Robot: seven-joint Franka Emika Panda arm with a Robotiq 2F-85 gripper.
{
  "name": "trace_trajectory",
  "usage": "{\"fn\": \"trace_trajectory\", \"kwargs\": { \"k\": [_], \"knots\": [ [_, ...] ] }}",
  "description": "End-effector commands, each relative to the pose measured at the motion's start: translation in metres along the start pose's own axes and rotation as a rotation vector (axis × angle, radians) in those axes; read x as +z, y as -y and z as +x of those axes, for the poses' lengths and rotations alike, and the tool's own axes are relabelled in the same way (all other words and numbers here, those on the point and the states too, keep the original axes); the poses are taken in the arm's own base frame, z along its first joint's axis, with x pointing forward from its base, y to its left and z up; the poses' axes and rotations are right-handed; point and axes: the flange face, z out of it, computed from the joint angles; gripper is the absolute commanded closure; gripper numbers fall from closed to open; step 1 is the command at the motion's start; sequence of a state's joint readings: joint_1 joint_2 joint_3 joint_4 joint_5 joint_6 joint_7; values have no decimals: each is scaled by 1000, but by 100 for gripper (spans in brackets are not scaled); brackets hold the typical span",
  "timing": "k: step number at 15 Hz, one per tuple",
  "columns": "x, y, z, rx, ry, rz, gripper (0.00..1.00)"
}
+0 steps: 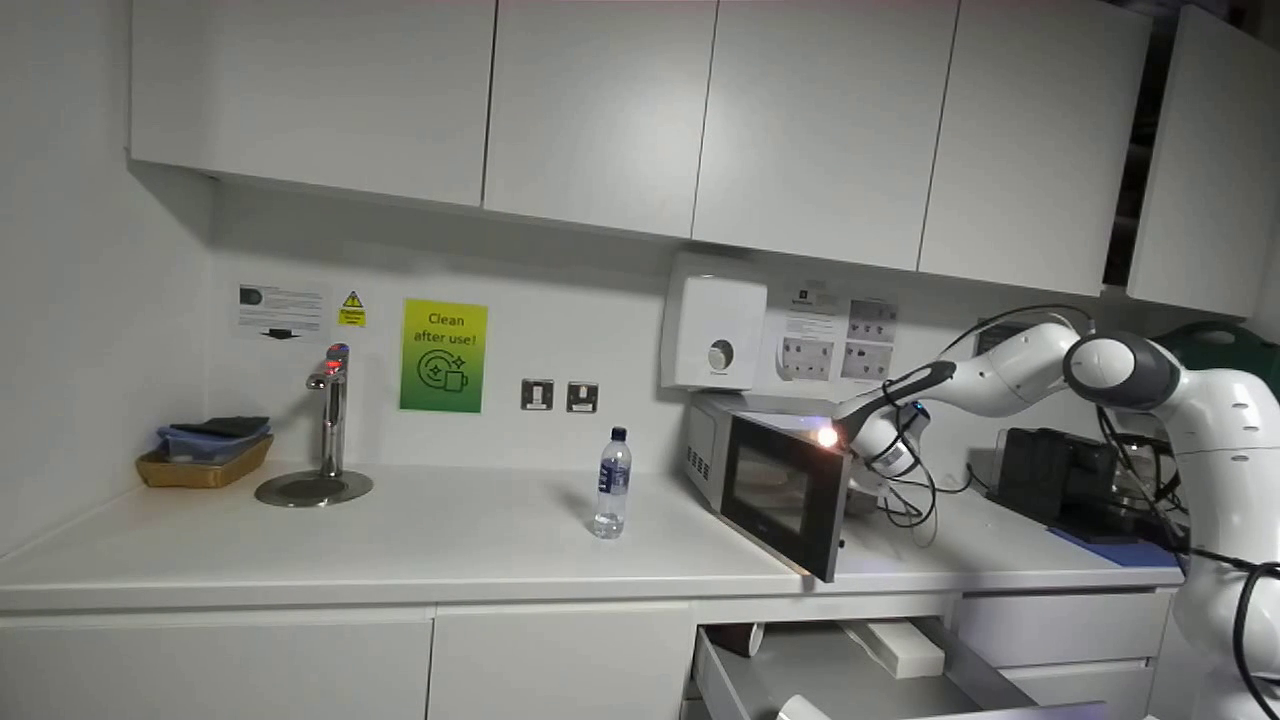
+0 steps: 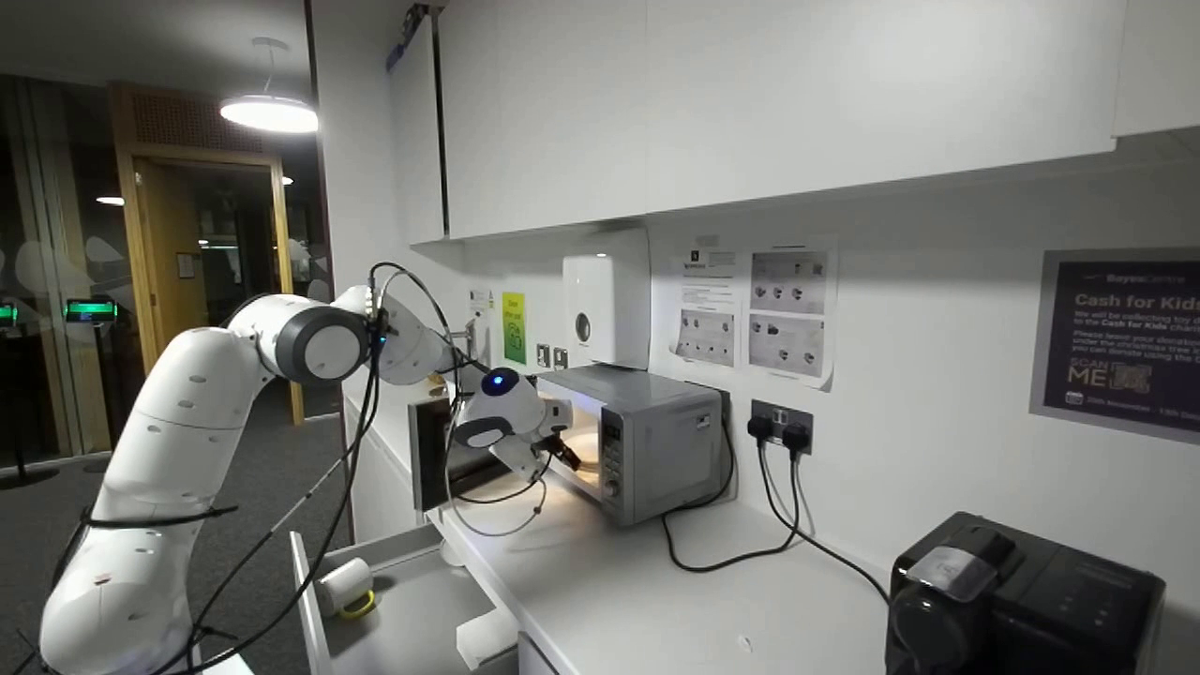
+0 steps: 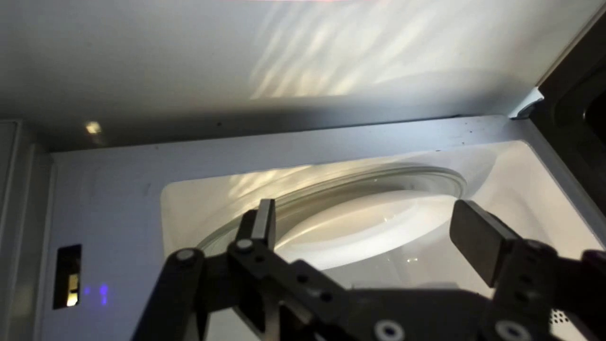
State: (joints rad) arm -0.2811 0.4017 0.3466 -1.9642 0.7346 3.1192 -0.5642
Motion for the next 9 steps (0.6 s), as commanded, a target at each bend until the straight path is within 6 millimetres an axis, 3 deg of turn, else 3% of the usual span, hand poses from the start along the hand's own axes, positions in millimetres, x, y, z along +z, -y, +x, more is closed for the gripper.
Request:
{"fn": "trace_trajectory", "kwargs": {
  "k": [1, 9],
  "knots": [
    [5, 10, -1, 58, -101, -38, 0],
    [17, 25, -12, 134, -196, -70, 0]
  ]
}}
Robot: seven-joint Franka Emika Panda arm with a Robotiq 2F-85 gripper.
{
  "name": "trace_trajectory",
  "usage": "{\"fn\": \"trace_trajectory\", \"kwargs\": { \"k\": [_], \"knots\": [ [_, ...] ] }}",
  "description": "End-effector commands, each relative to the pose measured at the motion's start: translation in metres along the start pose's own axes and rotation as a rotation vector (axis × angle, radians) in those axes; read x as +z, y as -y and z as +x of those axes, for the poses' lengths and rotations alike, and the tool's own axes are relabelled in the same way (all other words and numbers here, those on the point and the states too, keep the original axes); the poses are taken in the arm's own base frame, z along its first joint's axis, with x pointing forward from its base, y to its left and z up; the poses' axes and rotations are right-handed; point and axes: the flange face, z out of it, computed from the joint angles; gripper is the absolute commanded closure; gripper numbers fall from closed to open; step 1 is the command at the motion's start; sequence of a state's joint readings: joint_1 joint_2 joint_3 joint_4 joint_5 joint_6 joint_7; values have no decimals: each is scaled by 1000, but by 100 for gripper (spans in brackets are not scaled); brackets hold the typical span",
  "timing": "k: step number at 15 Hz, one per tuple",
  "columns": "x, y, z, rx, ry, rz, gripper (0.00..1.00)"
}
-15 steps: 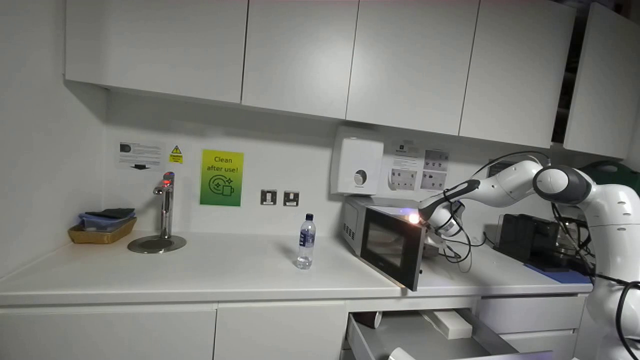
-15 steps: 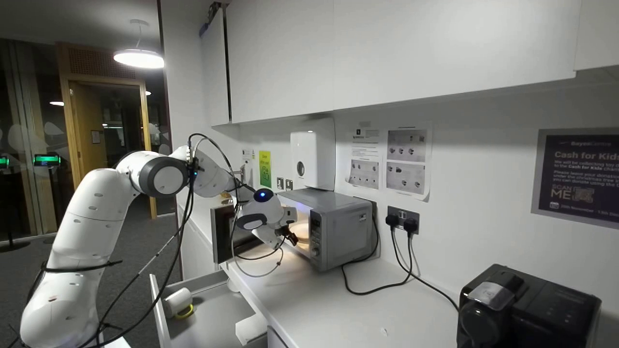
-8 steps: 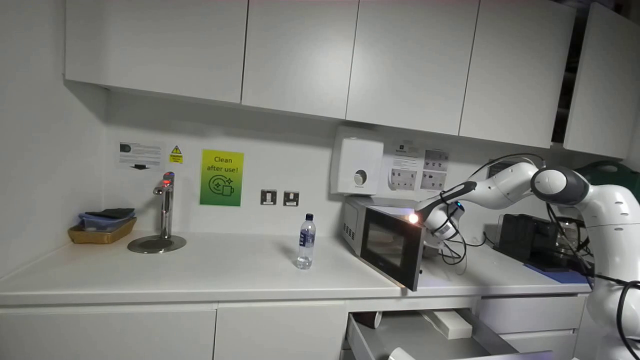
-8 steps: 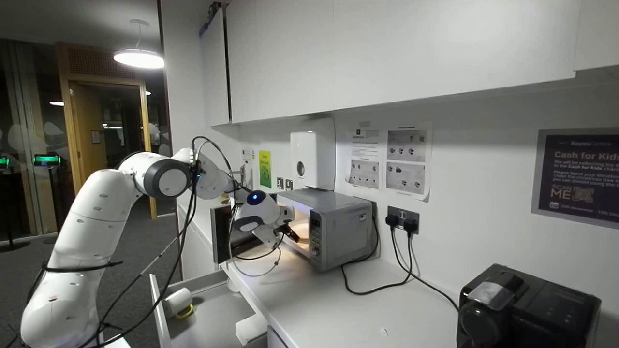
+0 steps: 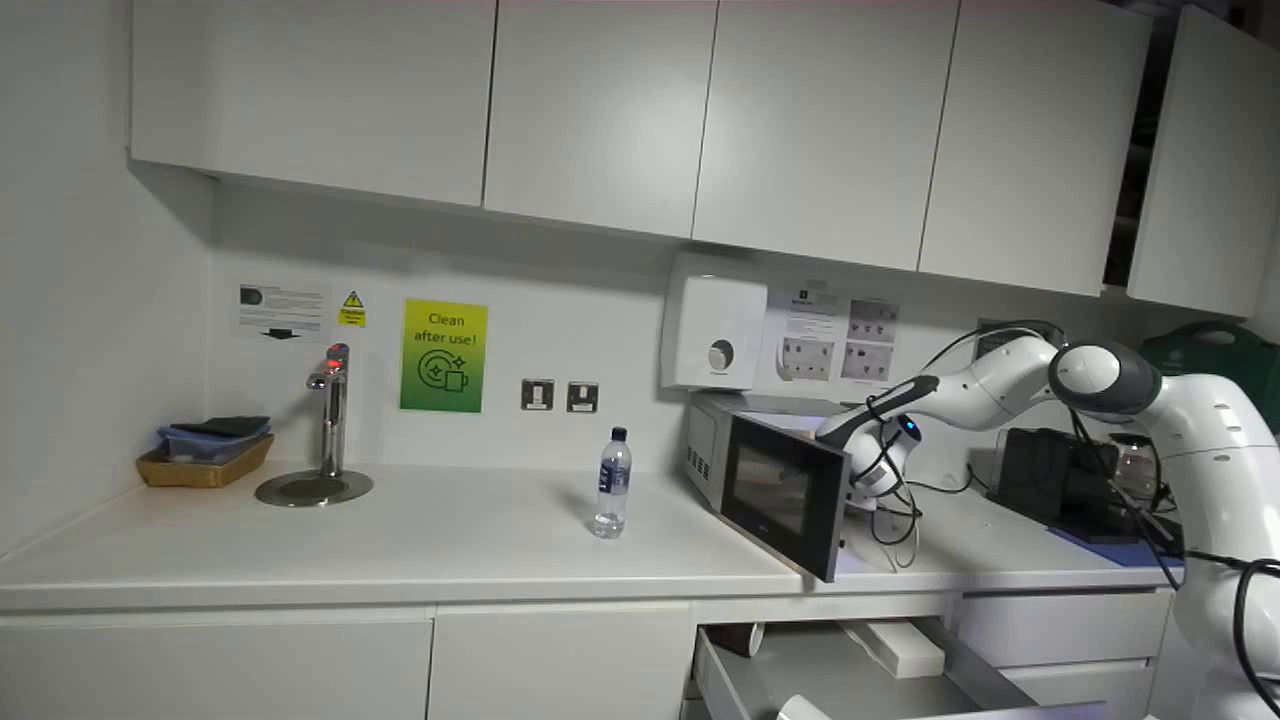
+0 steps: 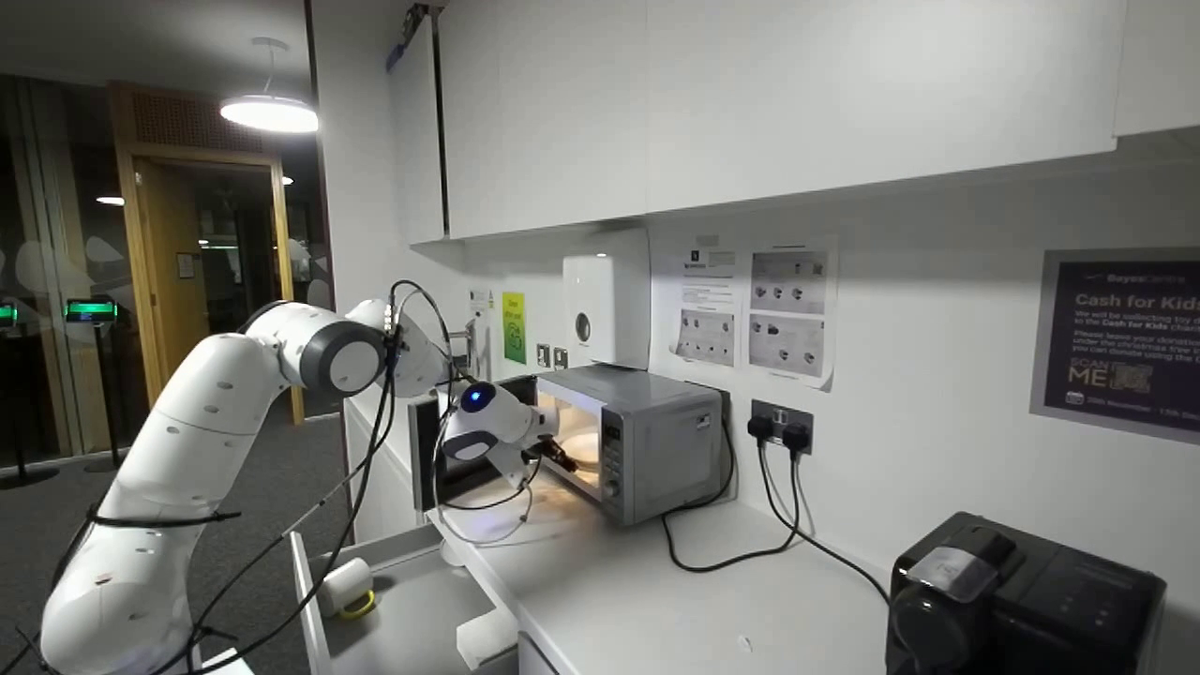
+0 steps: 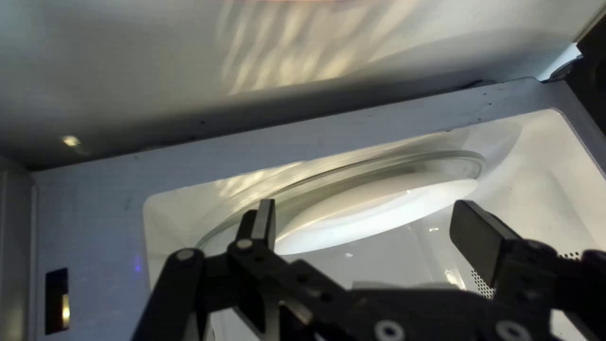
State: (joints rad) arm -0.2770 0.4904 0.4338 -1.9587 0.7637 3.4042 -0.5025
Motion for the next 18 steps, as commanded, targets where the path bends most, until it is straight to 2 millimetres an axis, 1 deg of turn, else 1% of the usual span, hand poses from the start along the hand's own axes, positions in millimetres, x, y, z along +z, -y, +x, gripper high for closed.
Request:
{"fn": "trace_trajectory", "kwargs": {
  "k": [1, 5, 6, 12, 18],
  "knots": [
    [2, 6, 7, 65, -56, -2, 0],
    [4, 8, 8, 131, -74, -3, 0],
    [3, 7, 17, 147, -71, -2, 0],
    [5, -2, 30, 210, -99, -16, 0],
    [9, -12, 31, 276, -115, -48, 0]
  ]
}}
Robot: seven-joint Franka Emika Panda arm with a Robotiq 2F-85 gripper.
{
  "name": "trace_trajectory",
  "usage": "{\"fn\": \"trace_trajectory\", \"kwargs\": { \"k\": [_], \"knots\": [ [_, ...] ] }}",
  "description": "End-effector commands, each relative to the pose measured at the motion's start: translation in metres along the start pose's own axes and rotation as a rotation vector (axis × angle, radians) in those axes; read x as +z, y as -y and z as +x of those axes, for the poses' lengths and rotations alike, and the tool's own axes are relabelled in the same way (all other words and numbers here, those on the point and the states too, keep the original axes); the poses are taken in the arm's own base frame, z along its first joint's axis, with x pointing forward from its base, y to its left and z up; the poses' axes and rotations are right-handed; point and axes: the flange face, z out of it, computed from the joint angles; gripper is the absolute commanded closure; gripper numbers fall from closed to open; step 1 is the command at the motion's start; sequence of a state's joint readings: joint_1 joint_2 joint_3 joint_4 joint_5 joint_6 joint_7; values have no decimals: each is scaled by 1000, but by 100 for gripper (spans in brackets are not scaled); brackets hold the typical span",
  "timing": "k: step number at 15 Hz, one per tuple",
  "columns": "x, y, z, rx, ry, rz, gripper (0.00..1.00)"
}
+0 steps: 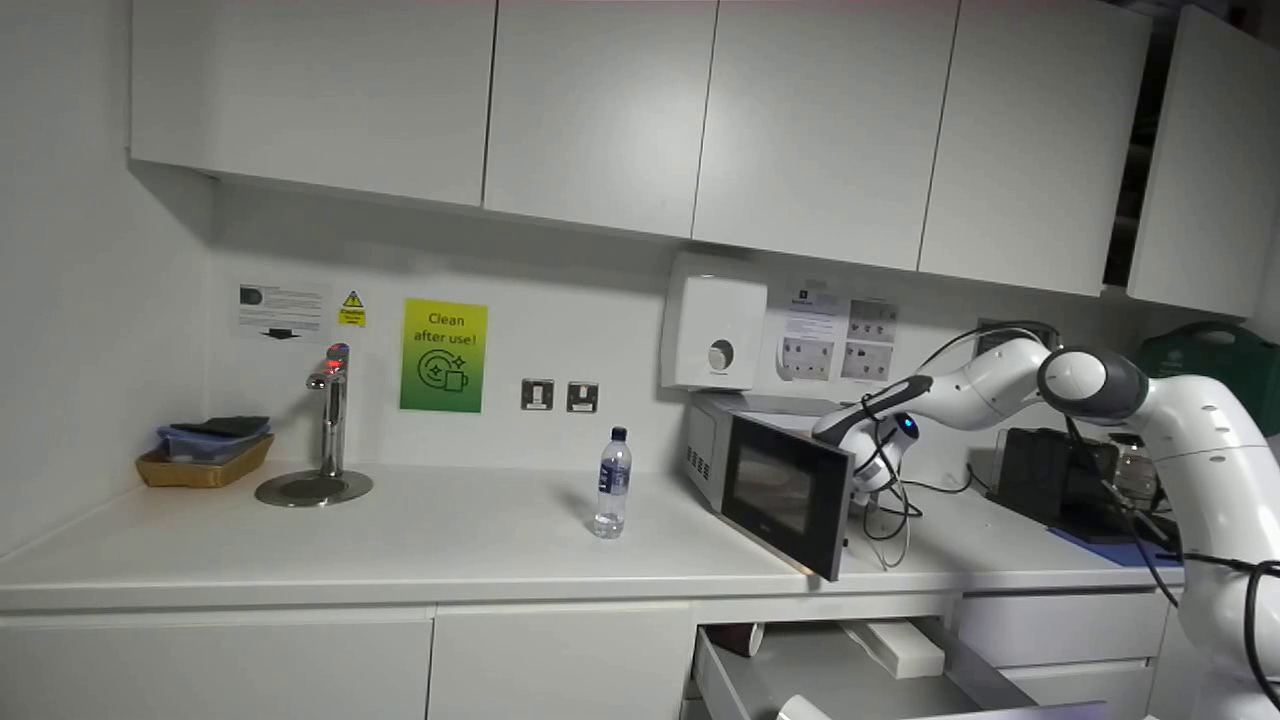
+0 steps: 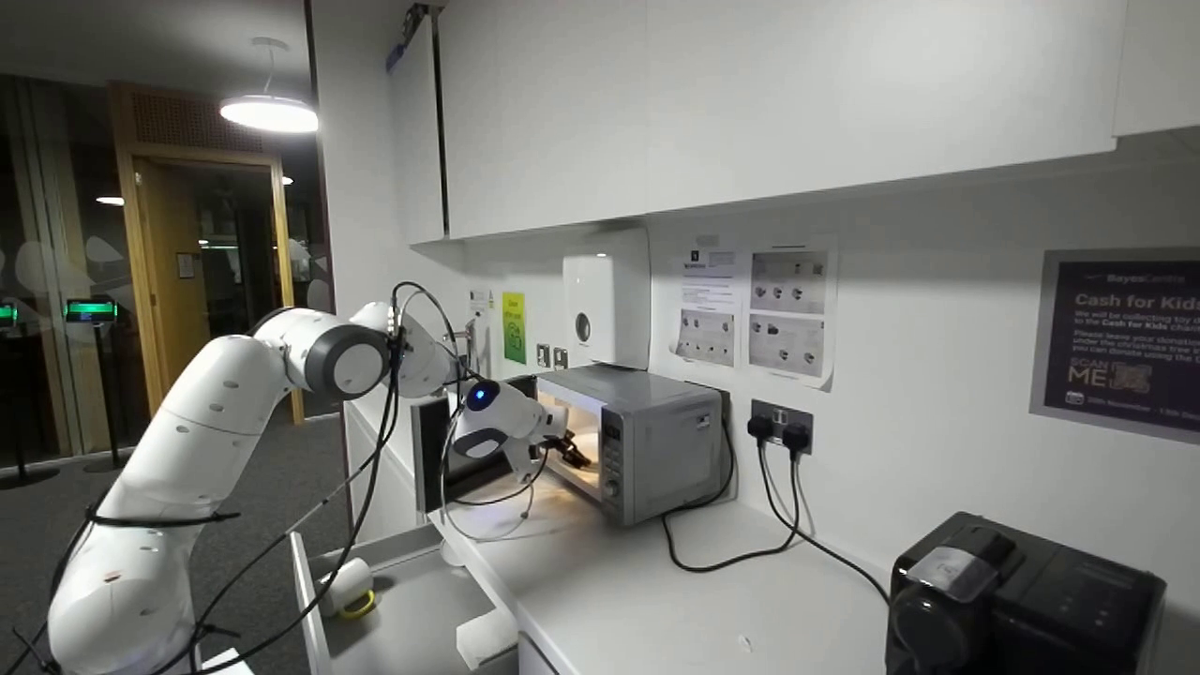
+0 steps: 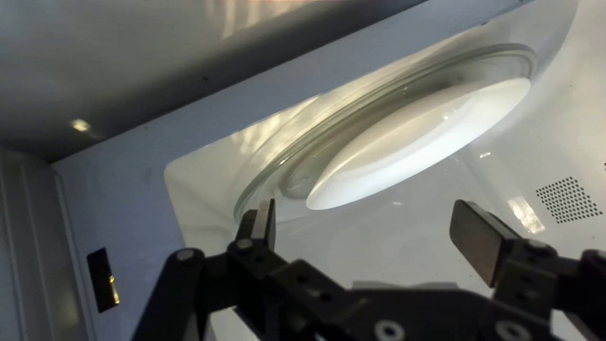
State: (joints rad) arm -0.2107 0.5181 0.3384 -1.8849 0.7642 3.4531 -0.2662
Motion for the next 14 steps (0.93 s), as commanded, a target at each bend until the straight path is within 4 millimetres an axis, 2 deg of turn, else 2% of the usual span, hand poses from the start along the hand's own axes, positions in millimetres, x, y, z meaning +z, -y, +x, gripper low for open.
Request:
{"fn": "trace_trajectory", "kwargs": {
  "k": [1, 6, 14],
  "knots": [
    [7, 1, 5, 59, -20, -8, 0],
    [14, 6, 2, 123, -17, 4, 0],
    [27, 18, 12, 231, -44, 30, 0]
  ]
}}
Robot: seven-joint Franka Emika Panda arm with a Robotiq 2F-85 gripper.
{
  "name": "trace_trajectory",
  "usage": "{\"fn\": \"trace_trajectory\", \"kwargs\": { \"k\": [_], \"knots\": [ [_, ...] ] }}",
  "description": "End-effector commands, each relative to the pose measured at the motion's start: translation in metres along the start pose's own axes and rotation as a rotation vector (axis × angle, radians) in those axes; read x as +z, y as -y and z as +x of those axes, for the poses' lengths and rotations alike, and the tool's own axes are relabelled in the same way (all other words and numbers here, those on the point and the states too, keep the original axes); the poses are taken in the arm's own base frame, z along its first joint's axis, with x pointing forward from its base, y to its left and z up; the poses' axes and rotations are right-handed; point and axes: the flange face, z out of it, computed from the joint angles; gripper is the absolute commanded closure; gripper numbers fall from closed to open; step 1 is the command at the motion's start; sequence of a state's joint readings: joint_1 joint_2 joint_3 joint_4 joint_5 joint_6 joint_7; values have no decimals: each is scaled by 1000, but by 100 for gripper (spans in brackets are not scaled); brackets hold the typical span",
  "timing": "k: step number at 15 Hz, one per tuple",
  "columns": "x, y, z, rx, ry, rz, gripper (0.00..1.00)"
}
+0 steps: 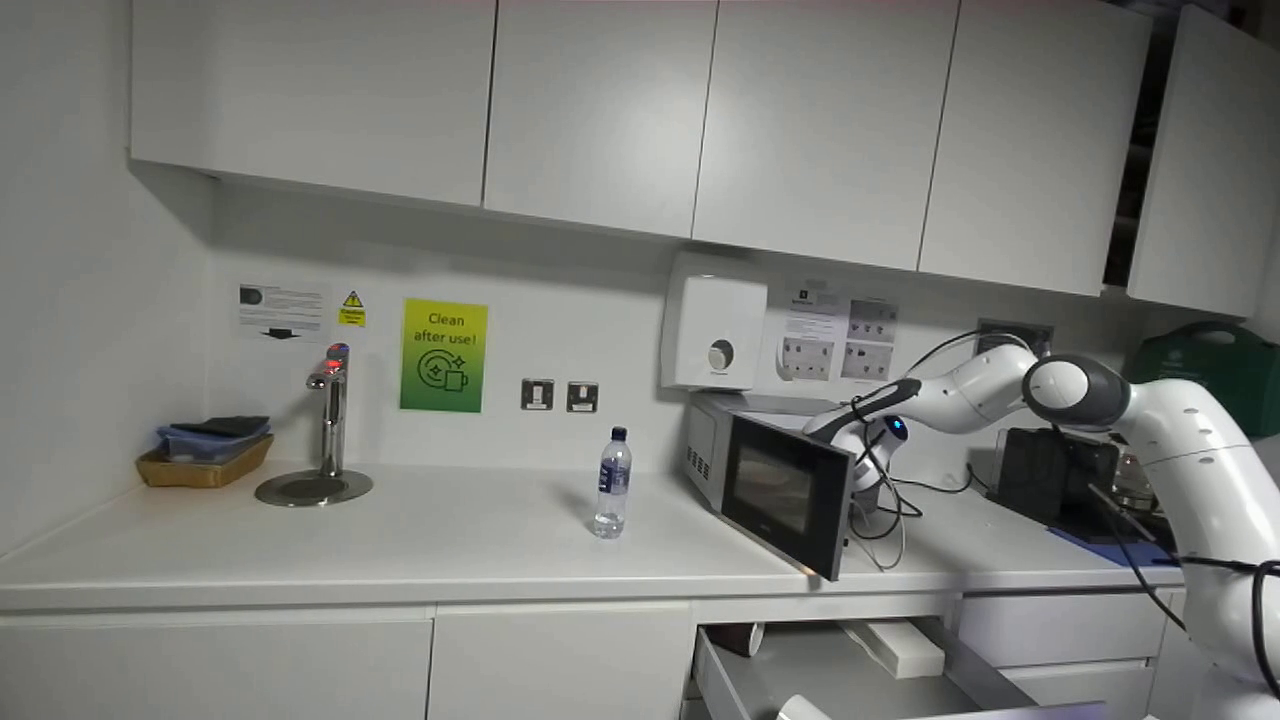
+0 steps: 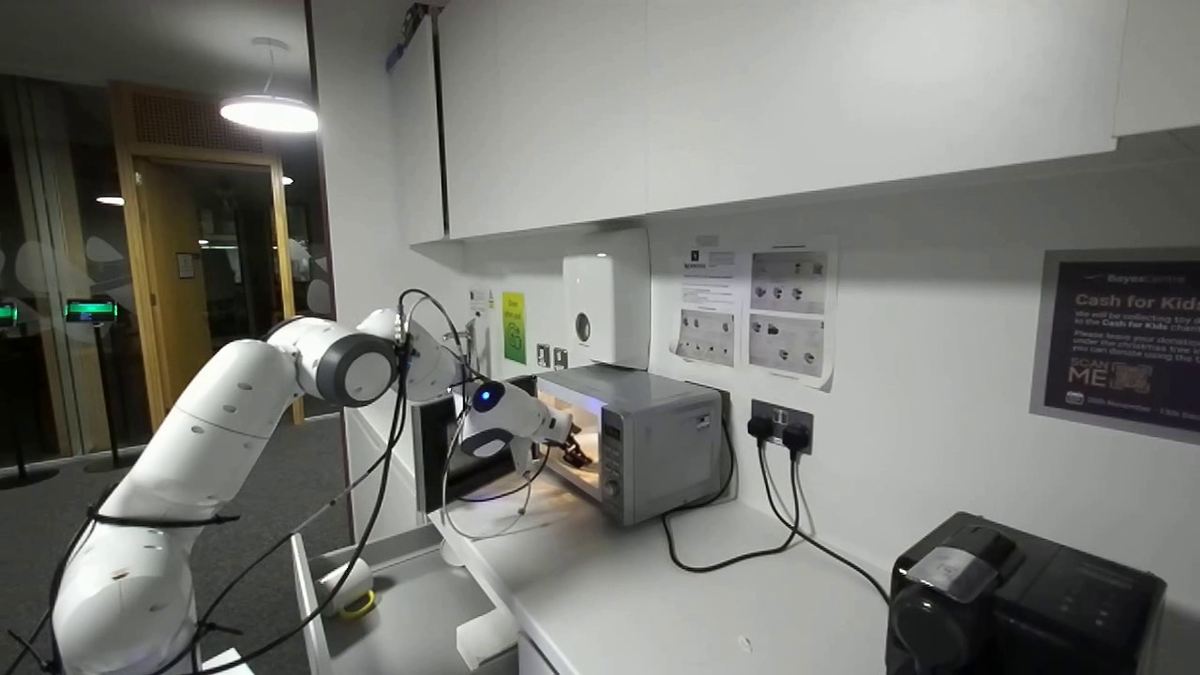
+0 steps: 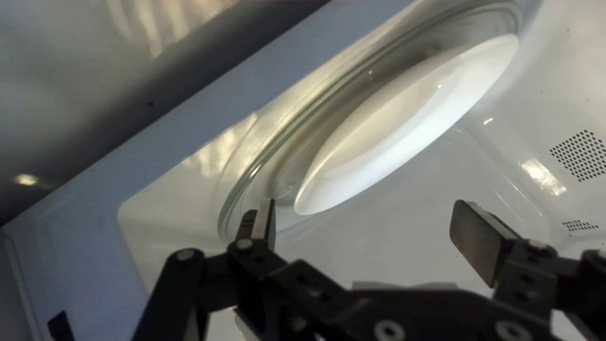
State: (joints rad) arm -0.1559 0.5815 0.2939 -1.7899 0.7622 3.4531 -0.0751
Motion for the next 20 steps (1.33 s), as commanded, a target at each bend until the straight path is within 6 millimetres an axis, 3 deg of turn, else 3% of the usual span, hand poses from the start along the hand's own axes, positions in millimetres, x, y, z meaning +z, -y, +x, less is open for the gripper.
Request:
{"fn": "trace_trajectory", "kwargs": {
  "k": [1, 10, 20],
  "knots": [
    [11, 9, 6, 55, -21, 18, 0],
    [23, 16, -2, 143, -17, 33, 0],
    [21, 17, -6, 196, -10, 30, 0]
  ]
}}
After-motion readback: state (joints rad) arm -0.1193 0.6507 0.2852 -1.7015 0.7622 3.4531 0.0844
